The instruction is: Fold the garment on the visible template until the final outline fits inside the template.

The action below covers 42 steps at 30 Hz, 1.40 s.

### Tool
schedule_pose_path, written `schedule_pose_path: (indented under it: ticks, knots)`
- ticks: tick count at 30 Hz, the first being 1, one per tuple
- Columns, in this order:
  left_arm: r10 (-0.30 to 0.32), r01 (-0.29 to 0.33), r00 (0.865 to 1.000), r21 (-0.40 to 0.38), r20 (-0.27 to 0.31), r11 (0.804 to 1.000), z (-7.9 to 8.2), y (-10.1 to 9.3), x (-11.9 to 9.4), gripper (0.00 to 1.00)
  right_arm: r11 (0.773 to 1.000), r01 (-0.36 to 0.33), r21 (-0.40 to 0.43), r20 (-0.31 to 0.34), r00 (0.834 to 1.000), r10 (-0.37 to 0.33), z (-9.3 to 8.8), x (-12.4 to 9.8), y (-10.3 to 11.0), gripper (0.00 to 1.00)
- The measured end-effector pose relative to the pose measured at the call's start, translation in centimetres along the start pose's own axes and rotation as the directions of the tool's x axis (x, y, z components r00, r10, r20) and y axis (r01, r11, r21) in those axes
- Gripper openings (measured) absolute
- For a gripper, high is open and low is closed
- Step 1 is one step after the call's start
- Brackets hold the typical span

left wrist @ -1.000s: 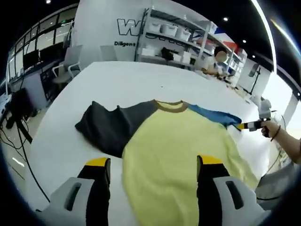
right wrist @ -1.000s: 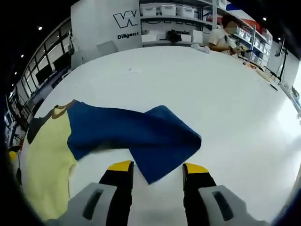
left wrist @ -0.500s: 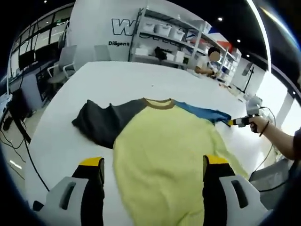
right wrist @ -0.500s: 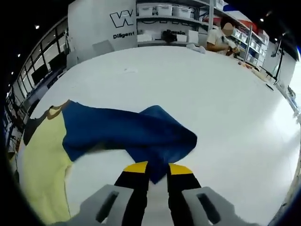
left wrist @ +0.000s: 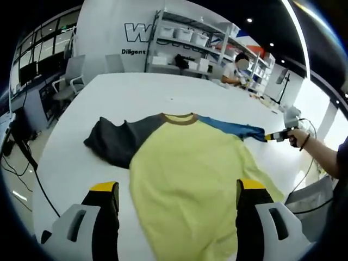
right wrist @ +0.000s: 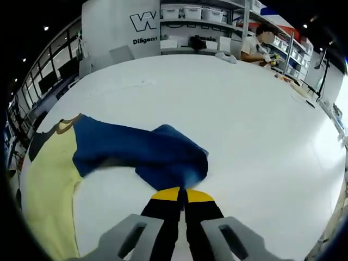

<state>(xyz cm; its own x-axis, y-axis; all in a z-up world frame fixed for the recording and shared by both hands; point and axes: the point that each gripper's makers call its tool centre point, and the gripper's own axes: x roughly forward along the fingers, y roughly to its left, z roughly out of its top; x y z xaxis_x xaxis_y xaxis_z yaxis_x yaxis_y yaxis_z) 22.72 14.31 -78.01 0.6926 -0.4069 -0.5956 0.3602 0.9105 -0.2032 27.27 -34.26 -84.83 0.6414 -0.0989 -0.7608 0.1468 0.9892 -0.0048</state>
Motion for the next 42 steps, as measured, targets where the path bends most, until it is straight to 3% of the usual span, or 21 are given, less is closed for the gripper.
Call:
schedule_pose_path:
  ticks: [11, 20, 24, 32, 40, 42]
  knots:
    - [-0.013, 0.013, 1.000, 0.011, -0.017, 1.000, -0.7, -0.5, -0.6, 0.90, 0.986, 0.076, -0.148, -0.044, 0.996, -0.084, -0.1, -1.8, -3.9, 0.00]
    - [-0.025, 0.025, 1.000, 0.028, -0.011, 0.999, -0.6, -0.7, -0.9, 0.90, 0.953, 0.135, -0.271, -0.008, 0.990, -0.143, 2.9, -2.1, -6.6, 0.00]
    - [-0.028, 0.028, 1.000, 0.031, -0.012, 0.999, -0.7, -0.6, -1.0, 0.89, 0.950, 0.140, -0.278, -0.008, 0.989, -0.148, 4.2, -0.9, -7.8, 0.00]
    - [-0.014, 0.015, 1.000, 0.026, -0.013, 1.000, -0.7, 0.0, -1.2, 0.89, 0.967, 0.106, -0.231, -0.059, 0.991, -0.123, 4.7, 3.1, -9.3, 0.00]
    - [-0.005, 0.005, 1.000, 0.024, -0.025, 1.000, -1.1, 0.1, -1.0, 0.87, 0.972, 0.095, -0.214, -0.014, 0.995, -0.100, 5.8, 5.2, -9.3, 0.00]
    - [-0.003, 0.004, 1.000, 0.026, -0.028, 1.000, -1.1, 0.2, -0.9, 0.87, 0.979, 0.098, -0.178, -0.010, 0.995, -0.101, 5.9, 6.0, -9.7, 0.00]
